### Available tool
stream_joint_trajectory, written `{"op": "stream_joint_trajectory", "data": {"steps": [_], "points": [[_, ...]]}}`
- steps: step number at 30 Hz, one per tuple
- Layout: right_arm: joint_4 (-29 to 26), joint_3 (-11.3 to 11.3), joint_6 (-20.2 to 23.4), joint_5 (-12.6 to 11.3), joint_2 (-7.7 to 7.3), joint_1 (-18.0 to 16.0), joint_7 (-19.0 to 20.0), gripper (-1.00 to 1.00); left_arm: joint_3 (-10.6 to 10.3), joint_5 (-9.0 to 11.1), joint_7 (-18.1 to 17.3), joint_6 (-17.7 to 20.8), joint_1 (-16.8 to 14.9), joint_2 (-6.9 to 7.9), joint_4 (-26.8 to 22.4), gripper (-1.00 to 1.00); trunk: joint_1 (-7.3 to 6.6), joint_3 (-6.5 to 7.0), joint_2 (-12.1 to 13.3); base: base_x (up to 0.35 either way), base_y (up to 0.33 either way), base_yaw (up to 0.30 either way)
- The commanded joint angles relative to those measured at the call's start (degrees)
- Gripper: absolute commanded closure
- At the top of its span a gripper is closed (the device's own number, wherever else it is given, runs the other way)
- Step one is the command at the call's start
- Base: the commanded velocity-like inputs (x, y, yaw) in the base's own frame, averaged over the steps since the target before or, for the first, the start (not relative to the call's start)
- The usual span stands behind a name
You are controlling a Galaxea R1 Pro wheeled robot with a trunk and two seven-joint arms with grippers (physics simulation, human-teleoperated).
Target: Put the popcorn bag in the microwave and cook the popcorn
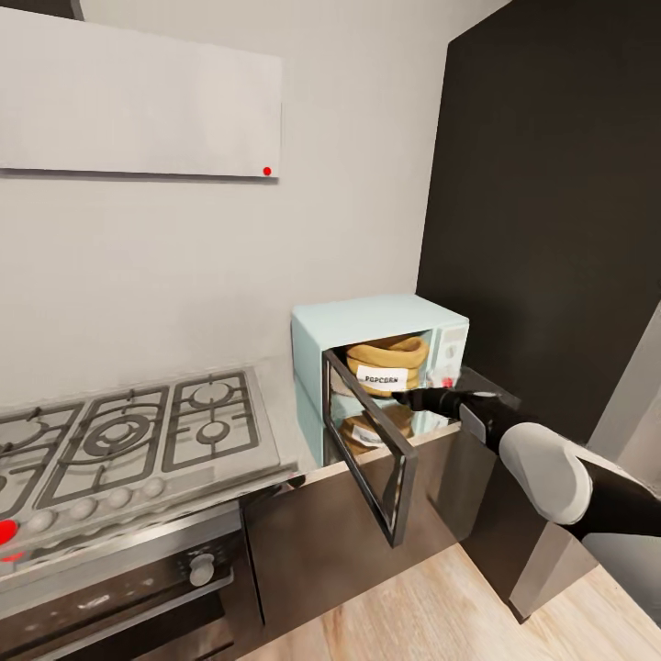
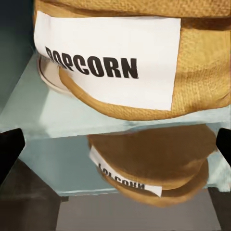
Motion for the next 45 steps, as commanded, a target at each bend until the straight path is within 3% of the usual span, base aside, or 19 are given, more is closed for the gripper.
{"op": "stream_joint_trajectory", "data": {"steps": [1,3,20,45], "points": [[-0.11,-0.53,0.17,0.37,1.32,-0.03,0.26,-1.0,0.1,0.14,0.14,-0.17,-0.02,-0.02,0.0,-1.0,0.0,-0.07,-0.05,0.0,0.0,0.0],[-0.21,-0.55,-0.26,0.45,2.08,-0.03,0.22,-1.0,0.09,0.14,0.14,-0.17,-0.02,-0.02,0.0,-1.0,0.0,-0.07,-0.05,0.0,0.0,0.0],[-0.61,-0.41,0.18,0.72,2.01,-0.03,0.12,-1.0,0.05,0.14,0.14,-0.17,-0.02,0.0,-0.09,-1.0,0.0,-0.07,-0.05,0.018,0.0,0.0],[0.06,-0.21,-0.4,0.86,2.84,-0.03,0.32,-1.0,0.02,0.14,0.14,-0.17,-0.02,0.07,-0.04,-1.0,0.0,-0.07,-0.05,0.253,0.0,0.0]]}}
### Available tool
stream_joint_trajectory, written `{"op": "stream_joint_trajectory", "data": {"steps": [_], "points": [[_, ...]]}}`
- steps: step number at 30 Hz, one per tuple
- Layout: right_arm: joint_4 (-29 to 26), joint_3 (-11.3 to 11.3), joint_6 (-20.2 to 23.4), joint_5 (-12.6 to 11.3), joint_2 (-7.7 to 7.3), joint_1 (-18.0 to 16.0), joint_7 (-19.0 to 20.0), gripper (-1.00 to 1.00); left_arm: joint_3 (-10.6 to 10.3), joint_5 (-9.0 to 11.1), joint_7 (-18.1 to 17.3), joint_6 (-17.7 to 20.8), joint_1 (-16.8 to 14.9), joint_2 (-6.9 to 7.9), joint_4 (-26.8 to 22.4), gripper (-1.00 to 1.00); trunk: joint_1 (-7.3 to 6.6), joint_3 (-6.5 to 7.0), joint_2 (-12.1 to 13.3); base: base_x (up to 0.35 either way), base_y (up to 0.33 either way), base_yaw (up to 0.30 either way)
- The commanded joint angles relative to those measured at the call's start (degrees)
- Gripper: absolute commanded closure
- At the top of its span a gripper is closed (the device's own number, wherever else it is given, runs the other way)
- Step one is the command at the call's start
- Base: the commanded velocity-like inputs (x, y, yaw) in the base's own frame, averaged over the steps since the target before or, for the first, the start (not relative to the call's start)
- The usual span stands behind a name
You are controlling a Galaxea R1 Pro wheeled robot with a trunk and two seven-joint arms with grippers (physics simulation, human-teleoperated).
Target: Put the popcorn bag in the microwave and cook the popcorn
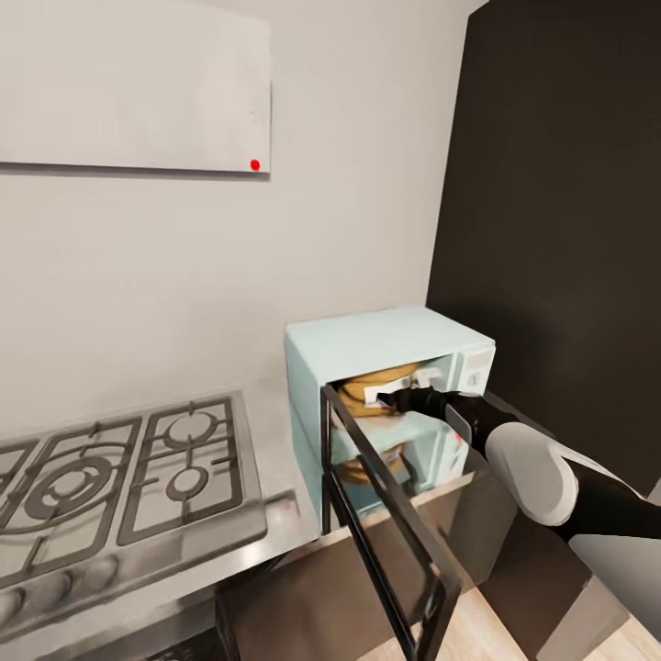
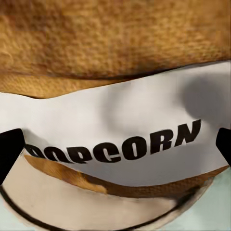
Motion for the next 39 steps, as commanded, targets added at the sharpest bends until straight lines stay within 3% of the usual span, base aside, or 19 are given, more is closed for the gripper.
{"op": "stream_joint_trajectory", "data": {"steps": [1,9,36,39], "points": [[-0.08,-0.49,0.34,0.39,-0.03,-0.02,0.31,-1.0,0.09,0.13,0.14,-0.17,-0.03,-0.02,-0.02,-1.0,0.03,-0.07,-0.04,0.127,0.0,0.0],[-0.14,-0.52,0.41,0.52,-0.35,-0.02,0.7,-1.0,0.16,0.13,0.14,-0.17,-0.03,-0.07,0.0,-1.0,0.03,-0.07,-0.04,-0.05,0.0,0.0],[-0.51,-0.58,0.89,0.51,-0.99,-0.02,0.57,-1.0,0.17,0.13,0.14,-0.17,-0.03,-0.11,0.03,-1.0,0.03,-0.07,-0.04,-0.309,0.0,0.0],[-0.44,-0.55,0.88,0.43,-1.89,-0.02,0.46,-1.0,0.17,0.13,0.14,-0.17,-0.03,-0.11,0.04,-1.0,0.03,-0.07,-0.04,-0.311,0.0,0.0]]}}
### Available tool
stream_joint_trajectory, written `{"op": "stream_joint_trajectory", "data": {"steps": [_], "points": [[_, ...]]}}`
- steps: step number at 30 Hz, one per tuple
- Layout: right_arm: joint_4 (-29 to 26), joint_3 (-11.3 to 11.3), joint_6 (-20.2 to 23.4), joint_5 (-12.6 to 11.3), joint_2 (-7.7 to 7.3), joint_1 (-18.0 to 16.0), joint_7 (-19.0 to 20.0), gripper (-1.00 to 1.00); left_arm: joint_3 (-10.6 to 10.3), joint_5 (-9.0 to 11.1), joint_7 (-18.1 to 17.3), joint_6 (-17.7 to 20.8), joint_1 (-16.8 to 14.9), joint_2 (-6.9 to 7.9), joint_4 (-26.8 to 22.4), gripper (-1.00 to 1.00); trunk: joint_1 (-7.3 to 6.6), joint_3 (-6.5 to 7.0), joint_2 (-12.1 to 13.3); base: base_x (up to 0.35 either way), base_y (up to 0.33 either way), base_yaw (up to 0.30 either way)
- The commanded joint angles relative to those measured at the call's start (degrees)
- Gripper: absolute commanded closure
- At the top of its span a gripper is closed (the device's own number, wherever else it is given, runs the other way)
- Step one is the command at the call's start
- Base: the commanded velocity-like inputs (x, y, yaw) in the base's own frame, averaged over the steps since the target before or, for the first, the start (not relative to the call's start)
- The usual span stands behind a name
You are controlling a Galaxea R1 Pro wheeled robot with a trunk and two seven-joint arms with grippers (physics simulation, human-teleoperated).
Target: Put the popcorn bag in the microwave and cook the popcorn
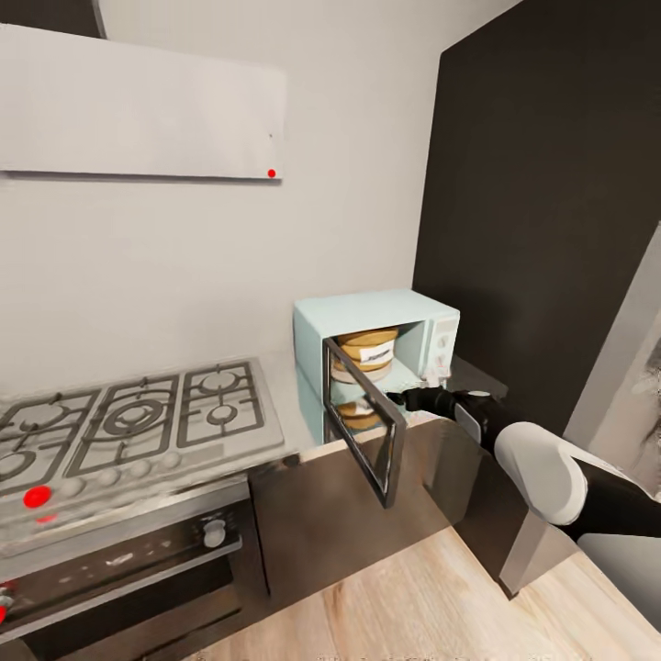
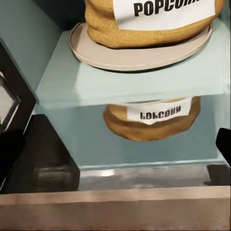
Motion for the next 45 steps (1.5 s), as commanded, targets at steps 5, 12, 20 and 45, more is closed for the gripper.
{"op": "stream_joint_trajectory", "data": {"steps": [5,12,20,45], "points": [[0.86,-0.41,0.55,0.22,-1.16,-0.02,0.23,-1.0,0.09,0.13,0.13,-0.18,-0.03,-0.02,-0.06,-1.0,-0.03,-0.07,-0.05,-0.311,0.0,0.0],[2.1,-0.13,0.65,0.45,-6.72,5.87,-0.32,-1.0,0.09,0.14,0.13,-0.18,-0.03,0.06,-0.08,-1.0,-0.03,-0.07,-0.05,-0.309,0.0,0.0],[2.19,-0.01,0.64,2.81,-8.75,11.7,-0.39,-1.0,0.14,0.13,0.13,-0.18,-0.03,0.0,-0.08,-1.0,-0.03,-0.07,-0.05,-0.285,0.0,0.0],[4.91,0.03,-0.77,8.22,-9.43,47.78,-23.81,-1.0,6.93,0.29,0.13,-0.18,-0.03,0.15,-0.08,-1.0,-0.03,-0.07,-0.05,-0.033,0.0,0.005]]}}
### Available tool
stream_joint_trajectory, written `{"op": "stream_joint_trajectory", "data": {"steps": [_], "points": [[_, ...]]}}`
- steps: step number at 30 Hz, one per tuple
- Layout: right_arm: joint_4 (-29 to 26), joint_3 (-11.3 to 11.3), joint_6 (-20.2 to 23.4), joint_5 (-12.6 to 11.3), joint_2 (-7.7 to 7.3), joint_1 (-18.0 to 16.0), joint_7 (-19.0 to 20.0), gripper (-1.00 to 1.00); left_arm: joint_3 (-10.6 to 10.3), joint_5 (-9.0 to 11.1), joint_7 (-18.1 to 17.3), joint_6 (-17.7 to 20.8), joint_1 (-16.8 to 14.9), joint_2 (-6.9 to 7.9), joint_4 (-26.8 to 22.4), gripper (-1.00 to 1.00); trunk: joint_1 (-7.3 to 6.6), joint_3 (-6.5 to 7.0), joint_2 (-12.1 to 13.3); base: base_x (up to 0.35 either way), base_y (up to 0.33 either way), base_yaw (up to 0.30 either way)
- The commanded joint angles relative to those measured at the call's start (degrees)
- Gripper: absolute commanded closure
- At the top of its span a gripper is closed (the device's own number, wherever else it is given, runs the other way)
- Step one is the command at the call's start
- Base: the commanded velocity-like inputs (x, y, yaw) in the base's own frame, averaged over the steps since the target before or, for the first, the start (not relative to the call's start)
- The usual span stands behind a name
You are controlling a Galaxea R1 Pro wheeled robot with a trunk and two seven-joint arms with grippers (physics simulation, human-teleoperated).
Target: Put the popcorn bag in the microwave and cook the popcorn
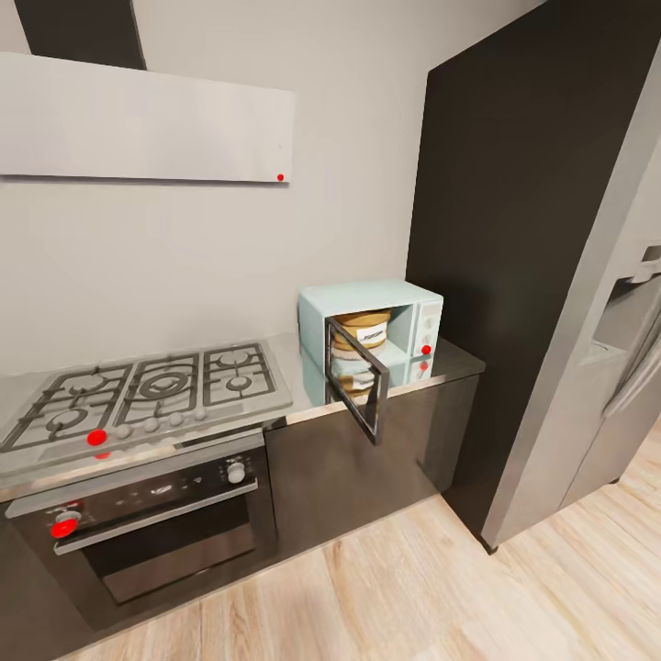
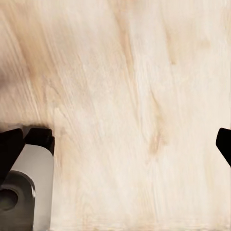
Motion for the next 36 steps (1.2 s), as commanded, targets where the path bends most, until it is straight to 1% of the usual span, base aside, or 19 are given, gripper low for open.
{"op": "stream_joint_trajectory", "data": {"steps": [1,6,13,24,33,36], "points": [[0.1,-0.49,-0.15,0.5,0.07,0.79,0.14,-1.0,0.07,0.15,0.17,-0.16,-0.03,-0.02,0.0,-1.0,0.0,-0.06,-0.04,0.0,0.0,0.183],[0.15,-0.49,-0.35,0.65,0.16,1.65,0.16,-1.0,0.07,0.16,0.17,-0.16,-0.03,-0.02,0.0,-1.0,0.0,-0.06,-0.04,0.0,0.0,0.262],[0.15,-0.42,-0.33,0.98,0.05,1.69,0.33,-1.0,0.27,0.1,0.17,-0.16,-0.03,-0.15,-0.07,-1.0,0.0,-0.06,-0.04,0.0,0.0,0.284],[0.08,-0.42,-0.28,1.1,0.29,1.71,0.32,-1.0,0.22,0.07,0.05,-0.15,-0.03,-0.18,-0.18,-1.0,0.0,-0.06,-0.04,0.0,0.0,0.278],[-0.02,-0.42,-0.33,1.16,-0.08,1.72,0.33,-1.0,0.32,0.07,0.08,-0.16,-0.03,-0.2,-0.17,-1.0,0.0,-0.06,-0.04,0.0,-0.003,0.026],[-0.02,-0.37,-0.33,1.21,0.04,1.73,0.34,-1.0,0.32,0.07,0.08,-0.14,-0.03,-0.2,-0.13,-1.0,0.0,-0.06,-0.04,0.0,-0.215,0.0]]}}
